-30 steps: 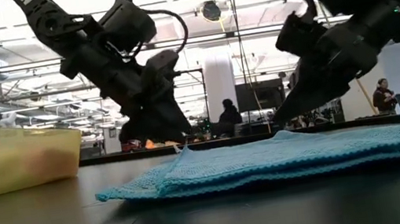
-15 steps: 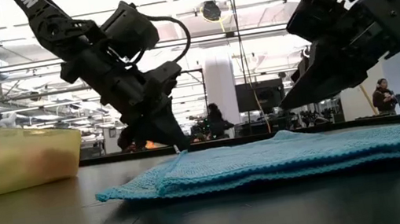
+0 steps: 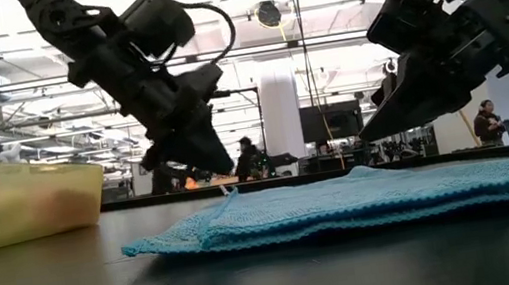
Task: Fold microfiber towels
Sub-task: Fold the blue microfiber towel
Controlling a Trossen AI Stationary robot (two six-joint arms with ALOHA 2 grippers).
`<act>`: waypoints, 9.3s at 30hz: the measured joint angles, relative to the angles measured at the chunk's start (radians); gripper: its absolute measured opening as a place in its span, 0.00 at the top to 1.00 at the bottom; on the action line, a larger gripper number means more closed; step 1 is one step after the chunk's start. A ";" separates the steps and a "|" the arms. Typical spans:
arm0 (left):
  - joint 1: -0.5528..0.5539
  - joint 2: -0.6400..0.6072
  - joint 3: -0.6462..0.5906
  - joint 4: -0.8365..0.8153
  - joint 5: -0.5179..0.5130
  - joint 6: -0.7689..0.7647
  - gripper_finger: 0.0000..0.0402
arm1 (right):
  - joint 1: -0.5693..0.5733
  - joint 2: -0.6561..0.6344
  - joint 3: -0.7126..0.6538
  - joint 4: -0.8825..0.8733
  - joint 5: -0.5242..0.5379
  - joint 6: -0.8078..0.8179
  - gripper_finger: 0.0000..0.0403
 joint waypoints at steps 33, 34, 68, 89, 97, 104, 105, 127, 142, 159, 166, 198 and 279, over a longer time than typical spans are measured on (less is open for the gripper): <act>-0.004 0.036 0.024 -0.020 0.119 -0.136 0.98 | 0.039 0.000 0.000 -0.002 0.000 -0.004 1.00; -0.004 0.025 0.035 -0.050 0.110 -0.120 0.99 | 0.039 0.000 0.000 -0.002 0.000 -0.004 1.00; 0.108 -0.013 0.193 -0.705 -0.001 0.363 0.57 | 0.039 0.000 0.000 0.008 0.000 0.025 1.00; -0.234 0.229 0.181 -0.082 0.313 0.485 0.72 | -0.330 0.292 0.234 -0.094 0.053 -0.047 0.97; -0.274 0.165 0.179 -0.248 0.238 0.565 0.76 | -0.353 0.135 0.152 -0.215 0.174 0.015 0.99; -0.287 0.054 0.180 -0.248 0.161 0.703 0.75 | -0.233 -0.068 0.132 -0.261 0.077 -0.040 0.96; -0.292 0.053 0.173 -0.257 0.179 0.720 0.74 | -0.208 -0.076 0.139 -0.252 0.040 -0.060 0.94; -0.662 0.217 0.175 -0.054 -0.065 0.740 0.45 | 0.237 0.261 0.358 -0.204 -0.060 -0.229 0.58; -0.737 0.235 0.171 -0.161 -0.409 0.459 0.72 | 0.296 0.363 0.455 -0.334 0.113 -0.216 0.76; -0.745 0.115 0.166 -0.149 -0.293 0.315 0.99 | 0.370 0.209 0.453 -0.341 0.138 -0.050 0.99; -0.716 -0.067 0.166 -0.152 -0.309 0.277 0.97 | 0.393 0.041 0.452 -0.469 0.267 0.059 0.99; -0.465 -0.113 0.169 -0.275 -0.071 0.367 0.99 | 0.235 -0.113 0.436 -0.628 0.006 0.186 1.00; -0.197 0.083 0.114 -0.246 -0.265 0.581 0.82 | -0.020 0.059 0.192 -0.566 0.251 0.443 1.00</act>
